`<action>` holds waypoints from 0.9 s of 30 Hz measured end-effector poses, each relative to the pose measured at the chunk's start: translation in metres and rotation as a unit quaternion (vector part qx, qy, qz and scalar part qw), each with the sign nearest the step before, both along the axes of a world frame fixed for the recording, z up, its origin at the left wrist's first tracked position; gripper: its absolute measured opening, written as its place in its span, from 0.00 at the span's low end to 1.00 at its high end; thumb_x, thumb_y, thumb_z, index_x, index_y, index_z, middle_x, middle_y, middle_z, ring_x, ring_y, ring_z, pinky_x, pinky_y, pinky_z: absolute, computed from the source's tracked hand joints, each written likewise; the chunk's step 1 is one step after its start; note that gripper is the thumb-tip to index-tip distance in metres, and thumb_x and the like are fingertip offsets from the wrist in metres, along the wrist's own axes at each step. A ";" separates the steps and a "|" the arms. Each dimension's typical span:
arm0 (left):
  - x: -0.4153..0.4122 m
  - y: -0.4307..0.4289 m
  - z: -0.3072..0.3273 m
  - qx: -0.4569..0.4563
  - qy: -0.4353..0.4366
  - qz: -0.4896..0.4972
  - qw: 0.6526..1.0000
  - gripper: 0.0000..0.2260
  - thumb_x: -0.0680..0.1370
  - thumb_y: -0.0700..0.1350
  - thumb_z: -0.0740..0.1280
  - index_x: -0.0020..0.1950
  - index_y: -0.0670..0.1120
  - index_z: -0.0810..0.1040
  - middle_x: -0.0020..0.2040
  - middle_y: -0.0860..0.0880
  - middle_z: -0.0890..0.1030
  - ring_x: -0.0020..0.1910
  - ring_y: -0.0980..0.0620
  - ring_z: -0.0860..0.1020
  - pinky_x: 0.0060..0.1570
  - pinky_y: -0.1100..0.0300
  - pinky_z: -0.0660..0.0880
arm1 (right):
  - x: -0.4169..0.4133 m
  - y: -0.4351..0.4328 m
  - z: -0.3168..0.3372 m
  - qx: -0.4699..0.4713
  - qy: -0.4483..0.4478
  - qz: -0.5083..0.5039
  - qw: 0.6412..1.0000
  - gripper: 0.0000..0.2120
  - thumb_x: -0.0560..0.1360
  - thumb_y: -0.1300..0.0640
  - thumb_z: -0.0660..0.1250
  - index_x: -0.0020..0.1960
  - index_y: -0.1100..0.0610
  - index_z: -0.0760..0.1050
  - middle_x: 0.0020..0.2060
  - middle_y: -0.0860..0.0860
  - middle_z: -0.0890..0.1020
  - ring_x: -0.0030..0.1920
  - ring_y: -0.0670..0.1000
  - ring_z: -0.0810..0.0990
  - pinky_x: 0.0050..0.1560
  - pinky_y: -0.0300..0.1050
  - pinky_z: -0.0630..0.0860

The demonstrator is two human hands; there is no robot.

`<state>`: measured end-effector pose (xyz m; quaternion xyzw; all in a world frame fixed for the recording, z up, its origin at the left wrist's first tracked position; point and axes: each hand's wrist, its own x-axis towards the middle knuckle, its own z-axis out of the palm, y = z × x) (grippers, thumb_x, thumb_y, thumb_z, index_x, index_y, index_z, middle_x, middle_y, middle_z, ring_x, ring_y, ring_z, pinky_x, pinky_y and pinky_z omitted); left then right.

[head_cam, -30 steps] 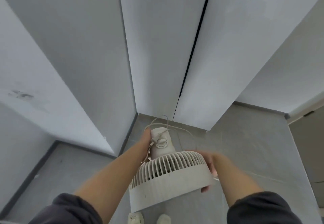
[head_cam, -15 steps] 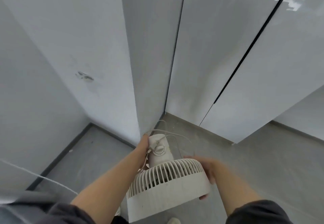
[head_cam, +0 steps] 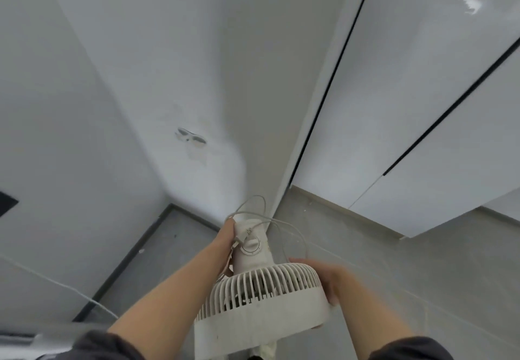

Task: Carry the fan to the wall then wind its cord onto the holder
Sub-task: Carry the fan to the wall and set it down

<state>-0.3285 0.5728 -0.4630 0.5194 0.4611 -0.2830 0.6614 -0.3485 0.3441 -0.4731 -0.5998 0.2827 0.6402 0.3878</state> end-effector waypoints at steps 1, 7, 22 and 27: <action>0.005 0.009 0.001 -0.001 -0.005 0.005 1.000 0.22 0.77 0.62 0.54 0.43 0.45 0.78 0.38 0.43 0.81 0.39 0.44 0.78 0.46 0.55 0.74 | 0.004 0.009 -0.003 0.003 -0.003 0.007 1.000 0.45 0.45 0.37 0.80 0.58 0.58 0.81 0.58 0.59 0.81 0.60 0.63 0.77 0.65 0.65 0.66; 0.023 0.066 -0.017 0.056 -0.070 0.064 0.994 0.16 0.80 0.53 0.57 0.39 0.44 0.75 0.25 0.44 0.78 0.34 0.46 0.75 0.43 0.56 0.73 | 0.035 0.066 -0.023 0.020 -0.016 0.044 0.999 0.35 0.48 0.35 0.78 0.48 0.56 0.83 0.54 0.55 0.83 0.56 0.57 0.80 0.64 0.56 0.70; 0.080 0.253 -0.059 0.037 -0.051 0.063 0.996 0.17 0.78 0.51 0.59 0.37 0.42 0.78 0.36 0.40 0.76 0.33 0.46 0.74 0.35 0.57 0.71 | 0.090 0.248 -0.082 0.012 -0.016 -0.025 0.999 0.33 0.67 0.32 0.68 0.59 0.57 0.80 0.54 0.57 0.83 0.54 0.56 0.82 0.61 0.54 0.75; 0.092 0.289 -0.075 0.019 -0.034 0.060 0.997 0.17 0.78 0.49 0.57 0.35 0.43 0.75 0.23 0.45 0.77 0.26 0.48 0.75 0.27 0.60 0.70 | 0.106 0.285 -0.099 0.011 -0.001 -0.033 0.999 0.32 0.70 0.33 0.64 0.57 0.60 0.81 0.52 0.59 0.84 0.54 0.58 0.82 0.62 0.55 0.73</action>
